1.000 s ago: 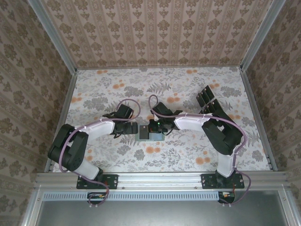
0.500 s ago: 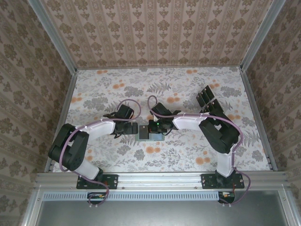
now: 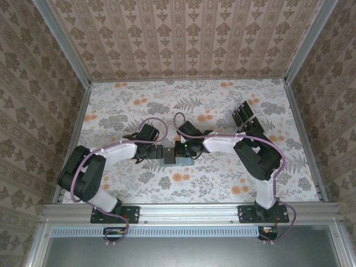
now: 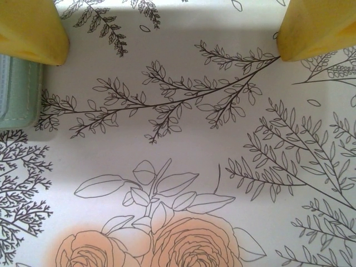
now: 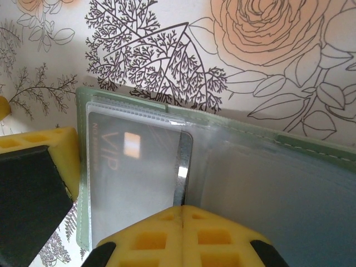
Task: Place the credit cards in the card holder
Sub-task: Insert the credit card into the card slot, then flip over the card slot in the card holder.
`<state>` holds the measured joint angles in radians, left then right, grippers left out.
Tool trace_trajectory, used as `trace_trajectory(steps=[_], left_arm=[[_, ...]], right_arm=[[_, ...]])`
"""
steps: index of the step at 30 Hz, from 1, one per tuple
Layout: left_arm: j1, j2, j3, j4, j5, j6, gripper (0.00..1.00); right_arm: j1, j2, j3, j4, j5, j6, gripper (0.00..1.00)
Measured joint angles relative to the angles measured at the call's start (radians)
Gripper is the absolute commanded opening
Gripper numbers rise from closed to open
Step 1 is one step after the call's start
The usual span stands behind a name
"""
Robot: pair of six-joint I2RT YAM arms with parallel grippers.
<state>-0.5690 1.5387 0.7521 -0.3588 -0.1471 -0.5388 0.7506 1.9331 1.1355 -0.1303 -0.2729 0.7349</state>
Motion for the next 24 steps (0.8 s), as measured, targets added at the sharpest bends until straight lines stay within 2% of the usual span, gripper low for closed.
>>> trace_trajectory(steps=[4,8,13,15,18,24], left_arm=[[0.000,0.000,0.000,0.000,-0.003,0.000,1.00],[0.000,-0.003,0.000,-0.001,-0.003,0.000,1.00],[0.002,-0.042,0.000,-0.012,-0.003,0.000,1.00],[0.002,-0.068,0.000,-0.016,-0.003,0.000,1.00],[0.002,-0.126,0.000,-0.021,-0.003,0.000,1.00],[0.000,-0.200,0.000,-0.035,0.002,-0.011,1.00]], right_arm=[[0.001,-0.002,0.000,0.000,0.000,0.003,0.06],[0.002,-0.036,0.000,-0.007,0.001,0.006,0.23],[0.005,-0.157,-0.003,-0.022,0.020,-0.004,0.44],[0.006,-0.201,-0.004,-0.035,0.035,-0.011,0.50],[0.006,-0.250,-0.015,-0.055,0.063,-0.026,0.53],[0.005,-0.270,-0.086,-0.080,0.106,-0.026,0.54]])
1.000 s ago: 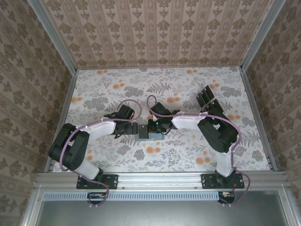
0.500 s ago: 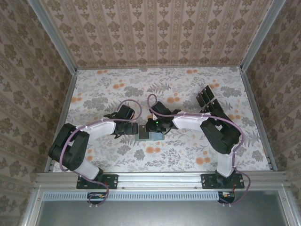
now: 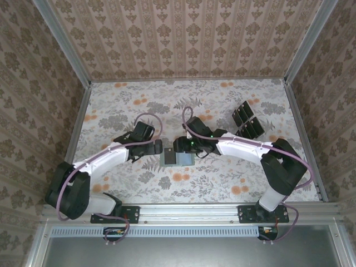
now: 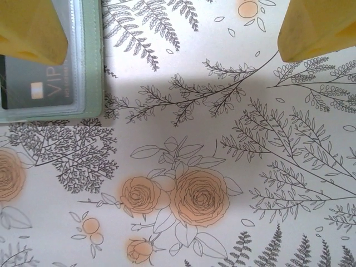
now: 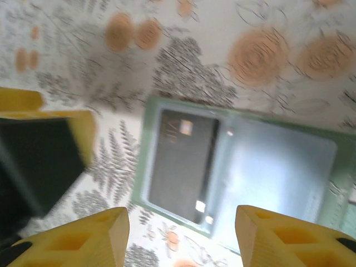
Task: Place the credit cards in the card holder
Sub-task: Flip over the card slot in the card holder.
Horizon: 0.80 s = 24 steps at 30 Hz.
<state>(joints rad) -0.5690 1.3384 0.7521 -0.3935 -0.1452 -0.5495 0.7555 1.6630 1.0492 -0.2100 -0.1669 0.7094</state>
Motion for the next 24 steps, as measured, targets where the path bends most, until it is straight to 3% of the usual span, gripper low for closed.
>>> trace_trajectory(steps=[15,24], left_arm=[[-0.053,0.011,-0.002,-0.004,0.010,-0.027,1.00],[-0.082,0.016,-0.002,-0.005,0.009,-0.043,1.00]], right_arm=[[-0.002,0.002,-0.093,0.029,0.015,0.007,0.53],[-0.010,0.091,0.021,-0.017,0.026,-0.059,0.53]])
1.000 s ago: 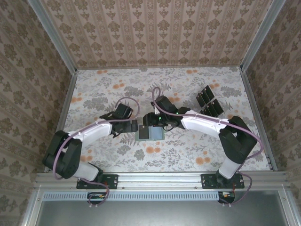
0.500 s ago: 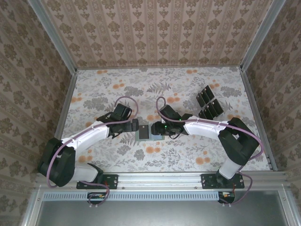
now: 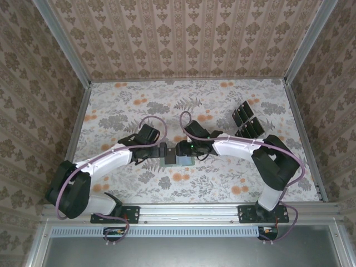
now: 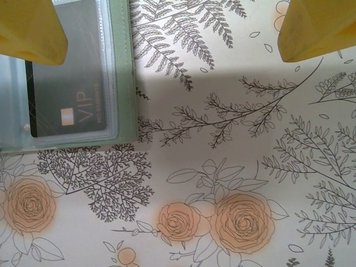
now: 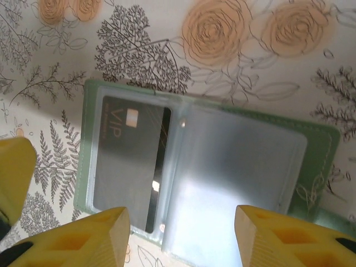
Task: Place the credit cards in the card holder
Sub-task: Flip over the card slot in the card holder.
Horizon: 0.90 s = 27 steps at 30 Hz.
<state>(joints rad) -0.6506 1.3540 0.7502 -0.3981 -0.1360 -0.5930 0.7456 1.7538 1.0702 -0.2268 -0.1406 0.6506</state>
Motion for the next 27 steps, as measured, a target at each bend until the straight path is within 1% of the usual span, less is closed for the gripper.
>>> trace_trajectory(steps=[5,10,18,22,27], left_arm=[[-0.010,0.000,-0.002,0.000,-0.002,-0.012,1.00],[-0.010,0.010,-0.002,0.000,-0.003,-0.014,1.00],[-0.034,0.036,-0.002,0.000,-0.003,-0.014,1.00],[-0.056,0.037,-0.002,0.002,-0.004,-0.016,1.00],[-0.085,0.035,-0.007,0.016,-0.004,-0.017,1.00]], right_arm=[[-0.002,0.035,0.055,-0.048,0.026,-0.057,0.53],[-0.004,0.055,0.067,-0.082,0.052,-0.097,0.53],[-0.008,0.101,0.067,-0.092,0.058,-0.106,0.54],[-0.013,0.105,0.059,-0.052,0.027,-0.092,0.54],[-0.024,0.105,0.029,0.027,-0.039,-0.034,0.54]])
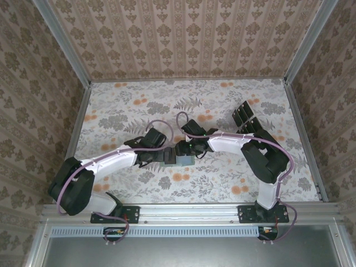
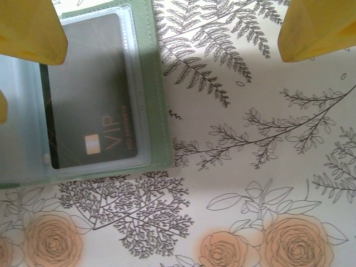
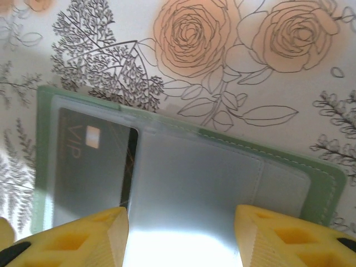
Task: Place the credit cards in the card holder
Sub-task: Flip over the card slot in the card holder.
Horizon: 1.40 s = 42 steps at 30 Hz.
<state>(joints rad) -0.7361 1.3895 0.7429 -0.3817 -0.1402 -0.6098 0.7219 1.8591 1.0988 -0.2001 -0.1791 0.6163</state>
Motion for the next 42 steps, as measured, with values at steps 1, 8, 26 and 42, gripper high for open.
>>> trace_trajectory(steps=[1,8,26,42], left_arm=[[-0.006,-0.005,-0.009,0.012,-0.002,0.000,1.00],[-0.047,-0.072,-0.090,0.059,-0.015,-0.025,1.00],[-0.192,-0.078,-0.159,0.296,-0.059,-0.048,1.00],[-0.200,0.061,-0.146,0.330,-0.162,-0.045,1.00]], right_arm=[[-0.004,0.000,-0.008,0.020,-0.016,0.016,0.54],[-0.016,0.000,-0.047,0.117,-0.081,0.113,0.55],[-0.035,-0.001,-0.099,0.243,-0.134,0.255,0.55],[-0.043,-0.003,-0.101,0.250,-0.145,0.271,0.55]])
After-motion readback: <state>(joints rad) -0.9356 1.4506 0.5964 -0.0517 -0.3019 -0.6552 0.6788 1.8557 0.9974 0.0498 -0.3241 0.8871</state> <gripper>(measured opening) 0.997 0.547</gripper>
